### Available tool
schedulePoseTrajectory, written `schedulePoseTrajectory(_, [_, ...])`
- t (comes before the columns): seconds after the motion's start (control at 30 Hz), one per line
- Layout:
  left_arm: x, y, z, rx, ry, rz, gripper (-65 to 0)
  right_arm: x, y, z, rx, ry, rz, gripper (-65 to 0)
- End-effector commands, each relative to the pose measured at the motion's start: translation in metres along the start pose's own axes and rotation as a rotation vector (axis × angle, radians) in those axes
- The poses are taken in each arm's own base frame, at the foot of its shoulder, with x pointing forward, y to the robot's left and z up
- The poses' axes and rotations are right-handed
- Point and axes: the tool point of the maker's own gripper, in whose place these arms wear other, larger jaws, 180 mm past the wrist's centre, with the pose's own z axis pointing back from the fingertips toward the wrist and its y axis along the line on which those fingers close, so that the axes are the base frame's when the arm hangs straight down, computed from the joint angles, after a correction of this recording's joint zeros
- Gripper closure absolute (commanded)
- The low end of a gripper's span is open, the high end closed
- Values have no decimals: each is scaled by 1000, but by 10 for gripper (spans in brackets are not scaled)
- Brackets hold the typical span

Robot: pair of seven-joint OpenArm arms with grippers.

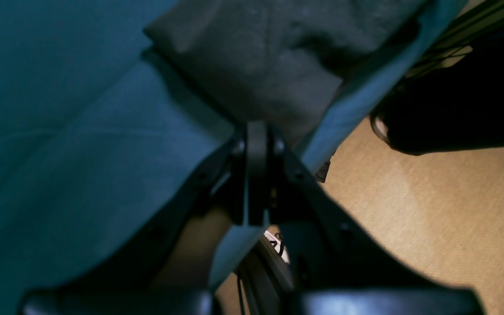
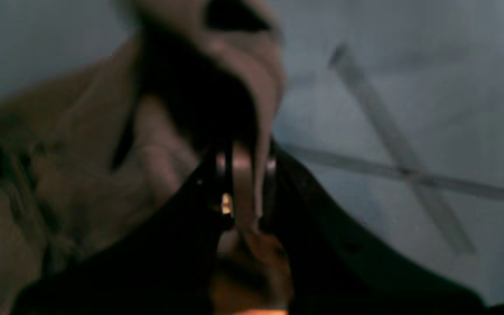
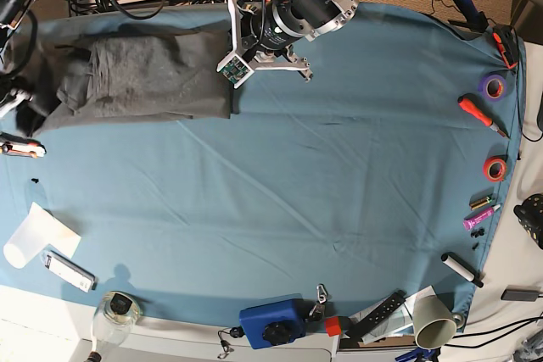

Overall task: Fold the T-shirt properly
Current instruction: 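Hold the fold with the left gripper and grasp the other end with the right, then fold the other end over the stack toward the left gripper with the right gripper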

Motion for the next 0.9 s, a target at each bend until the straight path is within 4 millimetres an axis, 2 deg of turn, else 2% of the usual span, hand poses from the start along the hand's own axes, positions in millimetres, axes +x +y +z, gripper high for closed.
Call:
schedulePoseTrajectory(0.0, [7,-6,4,-9,-27,1,0,15,-1,13,10,-38,29,0])
schedulePoseTrajectory(0.13, [4,-11,9,-17,-28,18,0,22,22,15,147,-116,-2,0])
schedulePoseTrajectory(0.4, [8,-11,37,33,-73,42,0,31,55,26,362,-245,-64,0])
schedulePoseTrajectory(0.53, [-10,-11,42,37,-31,23,0,36,75,37,428,-293,-27,0])
schedulePoseTrajectory(0.7, [-31,-1,45,118,35,29,0,40,127,53,514,-361,106,0])
schedulePoseTrajectory(0.87, [-37,10,48,180,53,11,0,32,185,67,570,-418,254,0])
